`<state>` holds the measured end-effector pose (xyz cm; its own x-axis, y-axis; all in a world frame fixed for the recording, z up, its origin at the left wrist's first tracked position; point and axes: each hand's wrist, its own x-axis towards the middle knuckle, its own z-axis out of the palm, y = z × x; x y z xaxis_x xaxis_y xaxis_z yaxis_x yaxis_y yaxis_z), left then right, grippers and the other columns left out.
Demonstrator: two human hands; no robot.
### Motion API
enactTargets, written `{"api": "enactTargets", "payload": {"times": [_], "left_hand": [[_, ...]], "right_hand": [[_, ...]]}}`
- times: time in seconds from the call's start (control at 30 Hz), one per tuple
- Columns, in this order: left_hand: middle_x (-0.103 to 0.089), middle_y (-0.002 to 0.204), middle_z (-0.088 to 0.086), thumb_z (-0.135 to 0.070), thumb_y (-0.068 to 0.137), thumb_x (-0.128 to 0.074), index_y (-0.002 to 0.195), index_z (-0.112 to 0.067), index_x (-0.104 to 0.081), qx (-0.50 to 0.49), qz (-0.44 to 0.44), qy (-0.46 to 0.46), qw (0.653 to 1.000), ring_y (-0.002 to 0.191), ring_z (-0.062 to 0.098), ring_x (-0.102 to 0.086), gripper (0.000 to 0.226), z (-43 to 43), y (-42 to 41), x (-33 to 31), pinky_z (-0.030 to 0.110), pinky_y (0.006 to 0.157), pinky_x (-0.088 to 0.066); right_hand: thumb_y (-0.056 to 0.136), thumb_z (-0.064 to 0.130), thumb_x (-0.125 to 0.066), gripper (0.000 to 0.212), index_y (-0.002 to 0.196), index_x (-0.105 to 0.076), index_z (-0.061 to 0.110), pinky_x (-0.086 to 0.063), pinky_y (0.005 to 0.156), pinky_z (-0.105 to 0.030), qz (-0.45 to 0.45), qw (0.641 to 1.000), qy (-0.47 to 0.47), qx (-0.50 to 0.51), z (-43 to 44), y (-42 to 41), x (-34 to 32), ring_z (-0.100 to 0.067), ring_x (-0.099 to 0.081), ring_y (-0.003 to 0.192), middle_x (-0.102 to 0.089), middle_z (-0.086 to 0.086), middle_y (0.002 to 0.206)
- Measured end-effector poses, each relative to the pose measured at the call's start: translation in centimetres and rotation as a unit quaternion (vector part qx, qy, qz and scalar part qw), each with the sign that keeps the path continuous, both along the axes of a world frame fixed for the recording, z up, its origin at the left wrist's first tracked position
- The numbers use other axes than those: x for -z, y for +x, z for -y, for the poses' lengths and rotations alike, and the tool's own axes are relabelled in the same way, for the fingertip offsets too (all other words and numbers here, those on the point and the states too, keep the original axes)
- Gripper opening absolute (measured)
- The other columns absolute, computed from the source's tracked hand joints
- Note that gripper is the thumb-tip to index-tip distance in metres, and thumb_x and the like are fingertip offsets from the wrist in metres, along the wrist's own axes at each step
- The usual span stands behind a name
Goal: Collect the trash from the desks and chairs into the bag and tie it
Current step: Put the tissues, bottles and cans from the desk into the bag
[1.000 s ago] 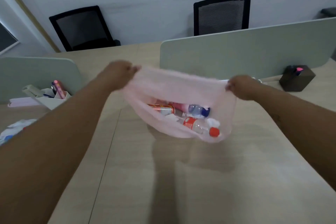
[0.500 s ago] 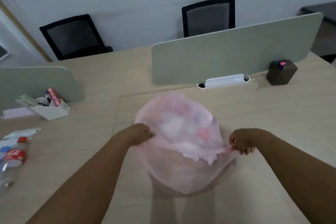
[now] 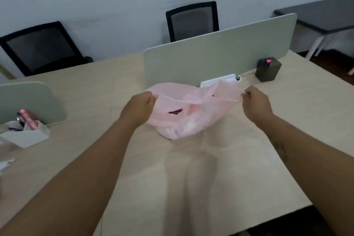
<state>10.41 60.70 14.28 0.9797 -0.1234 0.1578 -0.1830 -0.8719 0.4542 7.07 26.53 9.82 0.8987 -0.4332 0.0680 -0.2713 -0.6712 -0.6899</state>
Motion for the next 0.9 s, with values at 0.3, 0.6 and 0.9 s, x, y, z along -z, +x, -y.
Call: {"api": "enactTargets", "payload": {"times": [0.3,0.6,0.9], "left_hand": [[-0.055,0.082,-0.002,-0.052,0.096,-0.05,0.093,-0.013,-0.05,0.087,-0.064,-0.107,0.988,0.074,0.021,-0.052,0.039,2.7,-2.2,0.6,0.03,0.059,-0.037],[-0.064,0.12,0.011,-0.061,0.085,-0.061,0.132,-0.019,-0.036,0.189,-0.128,0.067,0.971,0.103,0.034,-0.061,0.068,8.7,-7.8,8.8,0.038,0.075,-0.047],[-0.066,0.115,0.014,-0.068,0.08,-0.06,0.136,-0.022,-0.036,0.205,-0.143,0.167,0.954,0.1,0.036,-0.063,0.076,9.9,-9.5,13.3,0.037,0.073,-0.046]], "right_hand": [[0.096,0.009,-0.046,0.015,0.107,-0.055,0.015,-0.044,0.055,-0.029,-0.042,0.968,0.228,0.096,-0.8,-5.0,-1.1,-0.024,-0.055,0.062,-0.065,-0.02,0.102],[0.081,0.072,-0.05,0.067,0.14,-0.037,0.042,-0.042,0.1,-0.044,-0.223,0.956,-0.178,-0.074,2.3,-23.9,-2.7,-0.022,-0.046,0.123,-0.05,0.003,0.136],[0.075,0.06,-0.062,0.043,0.105,-0.062,0.029,-0.044,0.079,-0.035,-0.206,0.895,-0.375,-0.129,2.5,-35.9,4.4,-0.019,-0.06,0.087,-0.062,0.006,0.095]]}}
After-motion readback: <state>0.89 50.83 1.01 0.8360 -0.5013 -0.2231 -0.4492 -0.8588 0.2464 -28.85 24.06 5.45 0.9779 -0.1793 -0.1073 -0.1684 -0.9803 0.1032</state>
